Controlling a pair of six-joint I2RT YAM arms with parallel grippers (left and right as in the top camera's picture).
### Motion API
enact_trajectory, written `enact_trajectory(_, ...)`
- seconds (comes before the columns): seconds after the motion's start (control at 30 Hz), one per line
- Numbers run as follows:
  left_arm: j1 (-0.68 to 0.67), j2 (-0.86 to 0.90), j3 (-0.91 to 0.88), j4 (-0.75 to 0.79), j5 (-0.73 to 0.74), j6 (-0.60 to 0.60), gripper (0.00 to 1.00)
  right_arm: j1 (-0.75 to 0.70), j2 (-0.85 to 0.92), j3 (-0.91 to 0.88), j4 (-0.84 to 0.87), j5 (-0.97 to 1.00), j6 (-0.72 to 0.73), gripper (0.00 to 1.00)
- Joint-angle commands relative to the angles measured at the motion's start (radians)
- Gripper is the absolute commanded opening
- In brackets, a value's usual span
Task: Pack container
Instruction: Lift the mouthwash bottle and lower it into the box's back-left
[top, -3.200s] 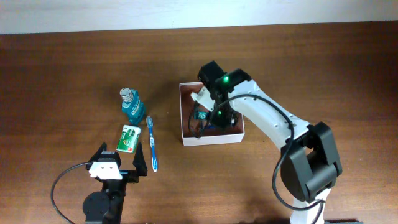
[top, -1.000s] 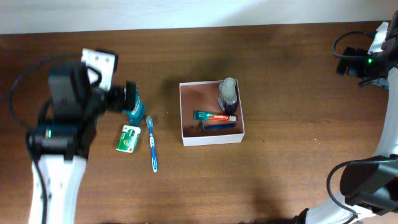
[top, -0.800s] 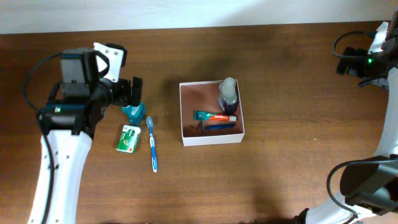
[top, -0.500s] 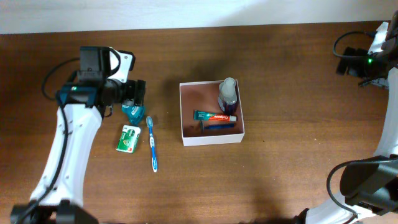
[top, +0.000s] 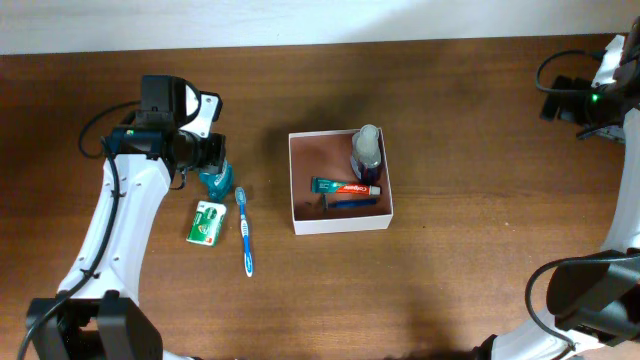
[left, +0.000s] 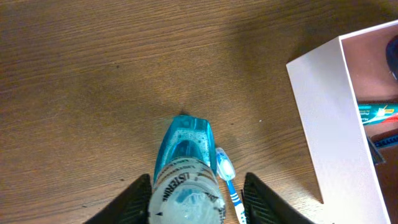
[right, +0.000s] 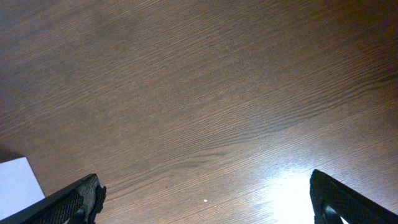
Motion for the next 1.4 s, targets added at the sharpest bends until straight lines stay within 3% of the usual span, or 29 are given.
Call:
enact_trajectory(0.0,0.005,0.001,0.018,-0.006,-0.046,0.003,0.33,-0.005,-0.002,0.008,0.002,0.002,0.008,0.98)
enact_trajectory(0.1,0.005,0.001,0.018,-0.008,-0.075,0.003,0.28,-0.002,-0.002,0.008,0.003,0.002,0.008,0.98)
enact_trajectory(0.4,0.005,-0.009,0.069,-0.003,-0.076,0.003,0.25,-0.005,-0.002,0.008,0.002,0.002,0.008,0.98)
enact_trajectory(0.53,0.002,-0.021,0.169,-0.007,-0.076,0.003,0.05,-0.003,-0.002,0.008,0.002,0.002,0.008,0.98)
enact_trajectory(0.77,-0.074,-0.029,0.343,-0.007,-0.044,0.004,0.04,-0.003,-0.002,0.008,0.002,0.002,0.008,0.98)
enact_trajectory(1.1,-0.258,-0.029,0.379,-0.007,0.182,0.238,0.02,-0.003,-0.002,0.008,0.002,0.002,0.008,0.98)
enact_trajectory(1.23,-0.292,-0.028,0.379,-0.008,0.328,0.299,0.01,-0.003,-0.002,0.008,0.002,0.002,0.008,0.98)
enact_trajectory(1.37,-0.301,-0.028,0.378,-0.018,0.356,0.343,0.00,-0.003,-0.002,0.008,0.003,0.002,0.008,0.98)
